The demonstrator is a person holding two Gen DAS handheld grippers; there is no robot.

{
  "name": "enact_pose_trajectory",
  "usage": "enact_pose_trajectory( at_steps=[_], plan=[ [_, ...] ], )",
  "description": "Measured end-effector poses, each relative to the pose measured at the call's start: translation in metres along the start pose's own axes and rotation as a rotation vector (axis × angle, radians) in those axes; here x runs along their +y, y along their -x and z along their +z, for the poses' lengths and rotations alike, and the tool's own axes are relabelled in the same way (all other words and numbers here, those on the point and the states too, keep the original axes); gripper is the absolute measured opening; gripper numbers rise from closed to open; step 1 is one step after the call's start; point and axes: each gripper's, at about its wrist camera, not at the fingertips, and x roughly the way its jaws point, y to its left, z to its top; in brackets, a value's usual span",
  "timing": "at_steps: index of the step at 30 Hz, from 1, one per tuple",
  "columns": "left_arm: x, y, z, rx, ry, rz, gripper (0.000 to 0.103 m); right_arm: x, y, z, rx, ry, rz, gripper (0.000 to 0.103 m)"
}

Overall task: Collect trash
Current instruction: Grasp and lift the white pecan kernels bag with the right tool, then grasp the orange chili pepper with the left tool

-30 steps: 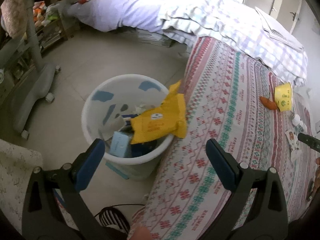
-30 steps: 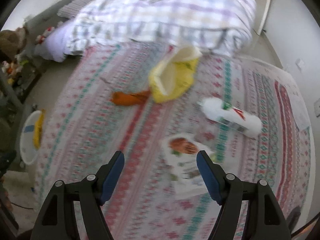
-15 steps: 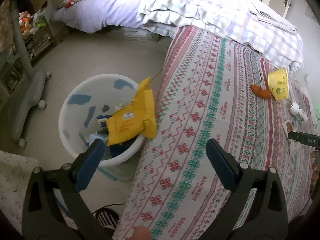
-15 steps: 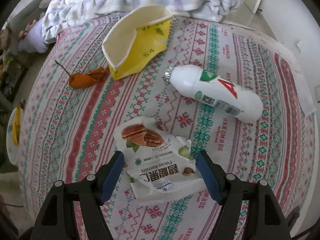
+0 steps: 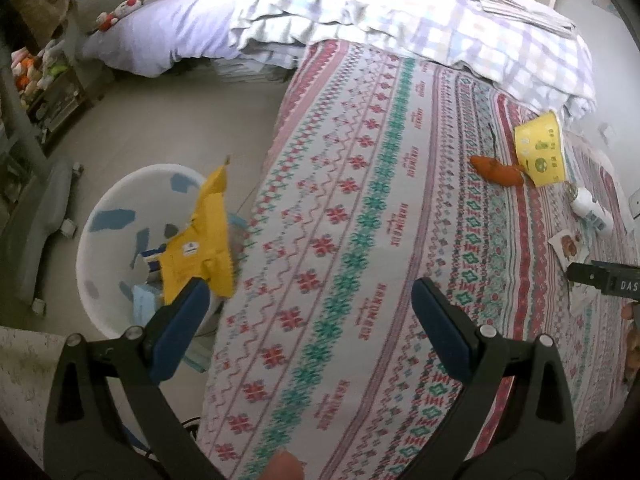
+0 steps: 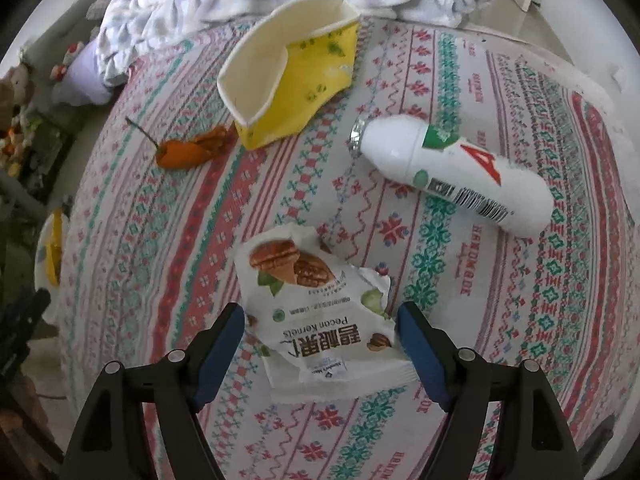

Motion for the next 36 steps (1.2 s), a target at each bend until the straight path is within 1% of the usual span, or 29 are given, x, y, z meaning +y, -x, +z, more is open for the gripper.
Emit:
enact_pose_trajectory(
  at_steps=[4,8,9,11,13,16,18,22,24,25,27,28,29,31,34,36],
  plan=[
    [-0.008,-0.004,-0.001,0.005,-0.016,0.005,0.1,0.01,-0.005,-0.003,-0.003,0.061,-0.043,0.083],
    [-0.017,-0.008,0.0,0.012,-0.026,0.0,0.1,0.025,-0.012,-0.005,-0.007,0.134,-0.123,0.084],
    [-0.02,-0.009,0.001,0.012,-0.03,-0.001,0.1,0.027,-0.012,-0.006,-0.015,0.148,-0.132,0.084],
    [-0.027,-0.011,0.003,0.009,-0.035,-0.006,0.1,0.032,-0.014,-0.007,-0.01,0.15,-0.127,0.082],
    [-0.034,-0.014,0.006,0.007,-0.036,-0.021,0.1,0.03,-0.013,-0.007,-0.013,0.142,-0.12,0.078],
    [-0.05,-0.02,0.013,0.004,-0.032,-0.055,0.1,0.015,-0.006,-0.001,-0.022,0.104,-0.096,0.076],
    [-0.061,-0.023,0.018,-0.007,-0.027,-0.079,0.1,0.006,0.004,0.002,-0.049,0.073,-0.08,0.075],
    [-0.088,-0.03,0.03,-0.049,-0.014,-0.151,0.1,-0.012,0.028,0.005,-0.125,0.021,-0.051,0.075],
    [-0.1,-0.033,0.035,-0.075,-0.013,-0.171,0.1,-0.02,0.036,0.005,-0.157,-0.002,-0.041,0.075],
    [-0.107,-0.033,0.038,-0.109,-0.006,-0.175,0.095,-0.024,0.04,0.005,-0.174,-0.013,-0.038,0.075],
    [-0.116,-0.038,0.042,-0.132,0.006,-0.218,0.086,-0.031,0.046,0.006,-0.191,-0.028,-0.032,0.075],
    [-0.119,-0.043,0.045,-0.132,0.018,-0.238,0.075,-0.036,0.048,0.006,-0.199,-0.037,-0.029,0.075],
    [-0.121,-0.046,0.047,-0.131,0.028,-0.25,0.067,-0.036,0.048,0.007,-0.203,-0.041,-0.03,0.075],
    [-0.123,-0.054,0.05,-0.134,0.064,-0.286,0.062,-0.042,0.048,0.008,-0.203,-0.044,-0.039,0.075],
    [-0.123,-0.058,0.051,-0.146,0.096,-0.313,0.062,-0.051,0.048,0.006,-0.193,-0.042,-0.043,0.075],
    [-0.125,-0.061,0.052,-0.15,0.105,-0.316,0.062,-0.056,0.046,0.004,-0.193,-0.043,-0.045,0.075]
  ],
)
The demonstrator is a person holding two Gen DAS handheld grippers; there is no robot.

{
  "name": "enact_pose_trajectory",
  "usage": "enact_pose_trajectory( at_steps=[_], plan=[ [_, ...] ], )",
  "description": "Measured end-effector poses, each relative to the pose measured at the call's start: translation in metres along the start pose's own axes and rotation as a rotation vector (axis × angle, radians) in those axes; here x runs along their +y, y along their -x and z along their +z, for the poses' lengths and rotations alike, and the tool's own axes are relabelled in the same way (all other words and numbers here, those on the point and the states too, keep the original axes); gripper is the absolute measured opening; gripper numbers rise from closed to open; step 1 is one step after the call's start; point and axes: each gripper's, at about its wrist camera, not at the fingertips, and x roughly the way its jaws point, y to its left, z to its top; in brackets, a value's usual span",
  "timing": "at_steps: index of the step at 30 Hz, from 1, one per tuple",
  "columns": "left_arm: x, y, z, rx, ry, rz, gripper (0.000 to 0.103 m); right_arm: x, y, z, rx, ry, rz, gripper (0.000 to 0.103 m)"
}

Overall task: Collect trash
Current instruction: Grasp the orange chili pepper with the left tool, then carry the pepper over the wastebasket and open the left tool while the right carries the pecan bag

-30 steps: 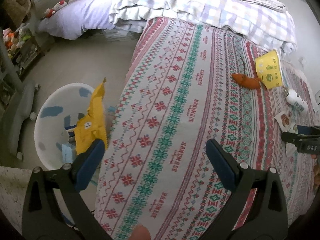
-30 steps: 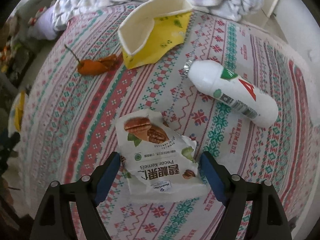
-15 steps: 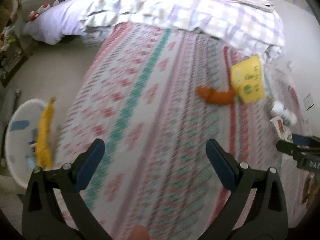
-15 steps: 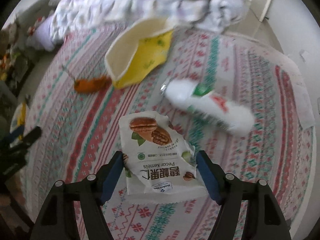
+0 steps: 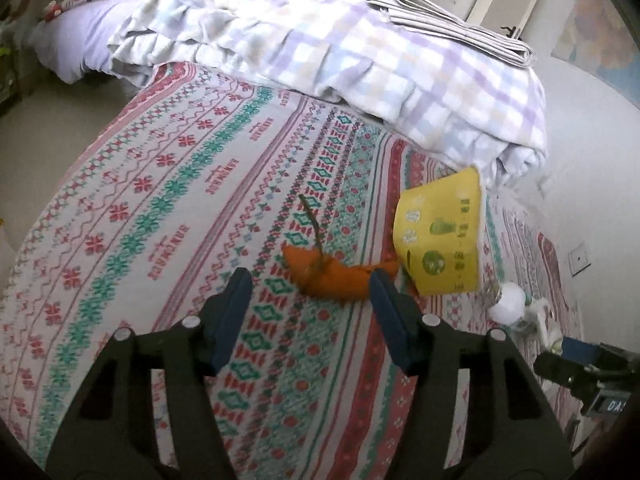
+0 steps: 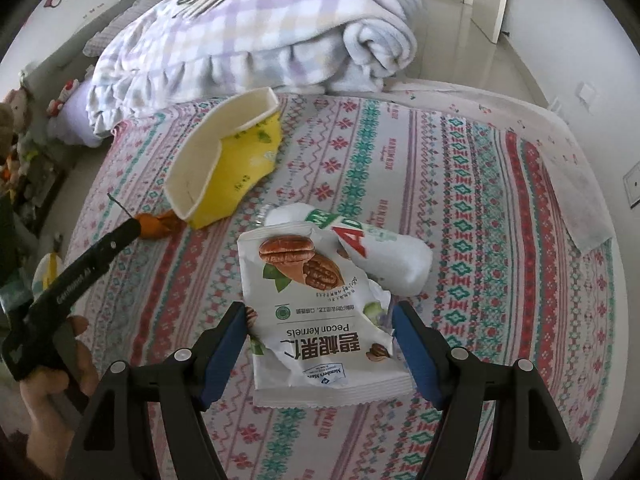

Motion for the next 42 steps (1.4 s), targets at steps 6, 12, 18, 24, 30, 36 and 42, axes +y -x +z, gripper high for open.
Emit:
enact_pose_trajectory(
  at_steps=[6,12,18,24,30,36,42],
  plan=[
    [-0.004,-0.01,0.001,0.004,-0.004,0.04,0.053,-0.009,-0.007,0.004,0.001,-0.015,-0.008,0.075],
    [-0.019,-0.008,-0.003,0.005,-0.082,0.058,0.026,-0.011,-0.008,0.002,0.004,-0.019,-0.015,0.075],
    [-0.017,0.003,-0.005,0.02,-0.092,0.04,0.02,-0.006,0.001,0.001,-0.016,-0.022,-0.02,0.075],
    [-0.008,0.026,-0.006,0.006,-0.098,0.053,0.02,0.004,0.015,-0.001,-0.046,-0.017,-0.018,0.075],
    [0.013,0.053,0.002,-0.018,-0.086,0.082,0.02,0.023,0.025,-0.002,-0.067,-0.013,0.002,0.075],
    [0.039,0.077,0.006,-0.037,-0.069,0.119,0.02,0.053,0.031,-0.004,-0.082,0.03,0.022,0.075],
    [0.072,0.102,0.005,-0.057,-0.043,0.159,0.02,0.085,0.033,-0.008,-0.09,0.059,0.044,0.075]
  ],
)
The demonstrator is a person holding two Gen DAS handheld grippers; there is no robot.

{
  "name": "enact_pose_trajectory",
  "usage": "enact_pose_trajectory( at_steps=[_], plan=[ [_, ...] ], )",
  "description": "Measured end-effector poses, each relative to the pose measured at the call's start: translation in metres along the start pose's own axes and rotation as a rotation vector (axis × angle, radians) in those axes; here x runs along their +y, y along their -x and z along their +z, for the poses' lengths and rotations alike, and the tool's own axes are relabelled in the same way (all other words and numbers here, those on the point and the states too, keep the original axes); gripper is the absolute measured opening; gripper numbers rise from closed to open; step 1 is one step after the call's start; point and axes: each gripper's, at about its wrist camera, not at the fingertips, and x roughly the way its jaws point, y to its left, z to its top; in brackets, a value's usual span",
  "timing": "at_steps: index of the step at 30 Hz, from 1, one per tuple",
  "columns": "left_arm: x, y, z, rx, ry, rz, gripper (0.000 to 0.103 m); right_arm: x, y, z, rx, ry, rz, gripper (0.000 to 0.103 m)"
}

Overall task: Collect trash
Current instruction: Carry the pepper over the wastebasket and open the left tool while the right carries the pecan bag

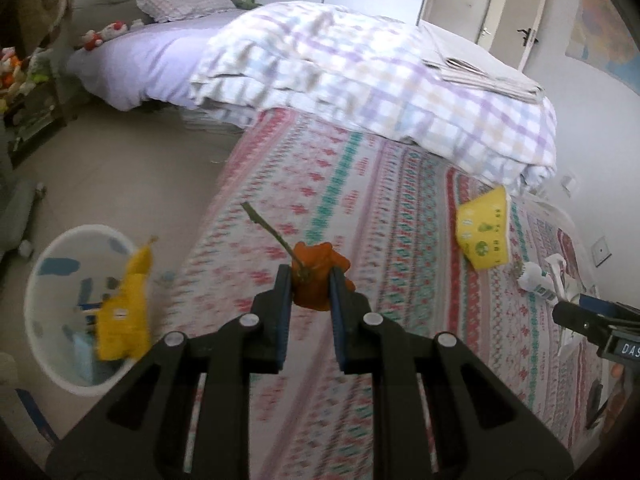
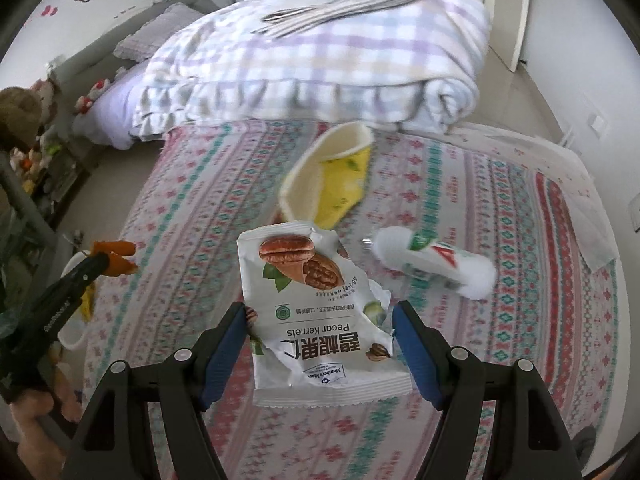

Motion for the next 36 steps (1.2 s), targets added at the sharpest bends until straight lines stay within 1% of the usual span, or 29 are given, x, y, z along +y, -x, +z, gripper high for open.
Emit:
enact_pose_trajectory(
  at_steps=[10,21,29,30,31,32,33,34,36],
  plan=[
    [0.065,0.025,-0.002,-0.017,0.055,0.071,0.02,0.06,-0.01,-0.005,0.01,0.063,0.048,0.075],
    [0.13,0.043,-0.012,-0.011,0.138,0.145,0.02,0.123,-0.023,-0.012,0.021,0.126,0.102,0.075],
    [0.167,0.052,-0.016,-0.019,0.199,0.187,0.021,0.167,-0.032,-0.016,0.021,0.153,0.156,0.075],
    [0.171,0.052,-0.016,-0.018,0.207,0.187,0.022,0.171,-0.032,-0.016,0.022,0.156,0.163,0.075],
    [0.176,0.051,-0.016,-0.006,0.22,0.182,0.032,0.178,-0.034,-0.018,0.025,0.16,0.175,0.075],
    [0.18,0.05,-0.016,0.009,0.235,0.178,0.049,0.182,-0.035,-0.018,0.031,0.165,0.187,0.075],
    [0.185,0.051,-0.018,0.02,0.257,0.186,0.058,0.187,-0.036,-0.019,0.036,0.169,0.198,0.075],
    [0.189,0.053,-0.02,0.025,0.276,0.193,0.07,0.191,-0.037,-0.019,0.04,0.171,0.207,0.075],
    [0.198,0.057,-0.022,0.046,0.306,0.193,0.072,0.202,-0.039,-0.022,0.057,0.177,0.234,0.075]
  ],
)
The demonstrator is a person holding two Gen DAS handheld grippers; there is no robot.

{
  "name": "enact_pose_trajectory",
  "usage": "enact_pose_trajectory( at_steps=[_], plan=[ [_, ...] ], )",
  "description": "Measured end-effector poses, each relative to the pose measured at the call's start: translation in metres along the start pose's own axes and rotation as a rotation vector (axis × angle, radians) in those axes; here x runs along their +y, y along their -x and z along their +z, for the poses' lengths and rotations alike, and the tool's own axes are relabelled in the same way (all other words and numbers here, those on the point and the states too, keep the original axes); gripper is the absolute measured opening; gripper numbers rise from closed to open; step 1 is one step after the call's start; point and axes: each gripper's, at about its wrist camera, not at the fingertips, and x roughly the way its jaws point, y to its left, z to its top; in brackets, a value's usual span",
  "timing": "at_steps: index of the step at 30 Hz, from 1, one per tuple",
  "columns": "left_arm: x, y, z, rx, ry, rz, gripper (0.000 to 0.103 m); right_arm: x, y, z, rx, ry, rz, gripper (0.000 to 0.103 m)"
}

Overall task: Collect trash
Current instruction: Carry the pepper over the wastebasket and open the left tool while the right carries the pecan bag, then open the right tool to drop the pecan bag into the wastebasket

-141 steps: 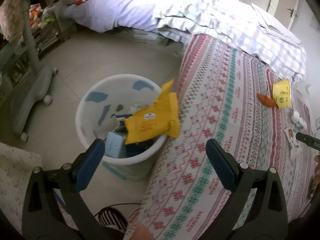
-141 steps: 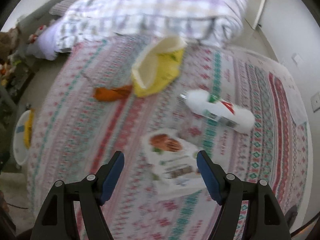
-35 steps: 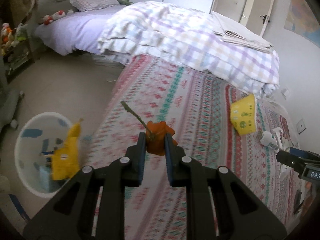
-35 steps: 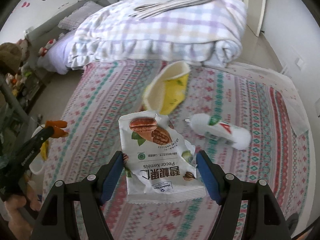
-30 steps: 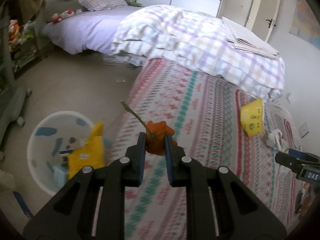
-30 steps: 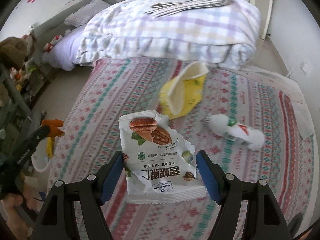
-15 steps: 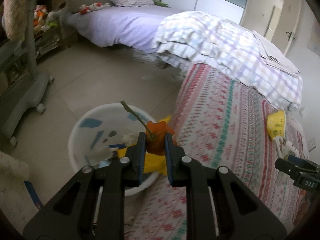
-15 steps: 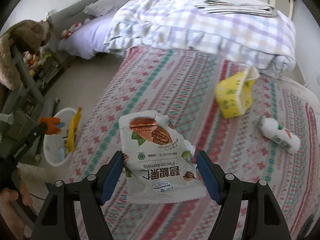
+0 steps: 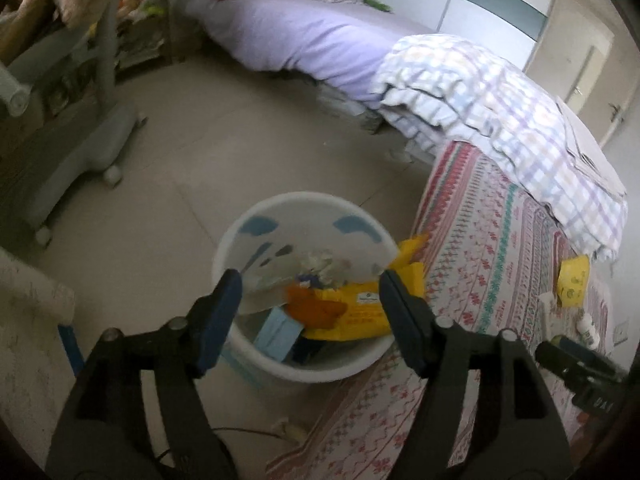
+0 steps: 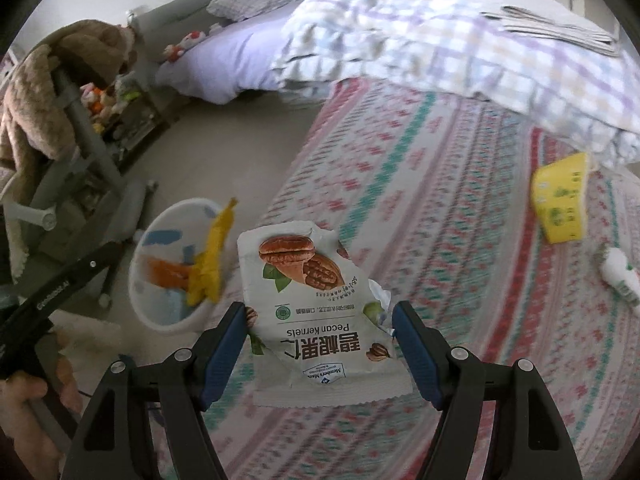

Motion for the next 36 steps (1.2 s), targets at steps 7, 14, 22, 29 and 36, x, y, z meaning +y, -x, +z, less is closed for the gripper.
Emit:
enact_pose_trajectory(
  at_steps=[7,14,22,29,36],
  plan=[
    [0.033,0.011,-0.002,0.011,0.045,0.046,0.084,0.042,-0.025,0.008,0.025,0.018,0.055,0.075],
    [0.057,0.013,-0.005,0.02,0.02,0.144,0.095,0.085,-0.047,0.02,0.041,0.023,0.112,0.075],
    [0.078,0.011,-0.005,0.046,0.038,0.166,0.098,0.11,-0.062,0.035,0.021,0.03,0.144,0.078],
    [0.08,0.012,-0.005,0.054,0.042,0.161,0.099,0.111,-0.058,0.047,-0.03,0.018,0.159,0.084],
    [0.071,0.011,-0.006,0.058,0.018,0.157,0.099,0.106,-0.044,0.044,-0.041,0.048,0.143,0.084]
  ],
)
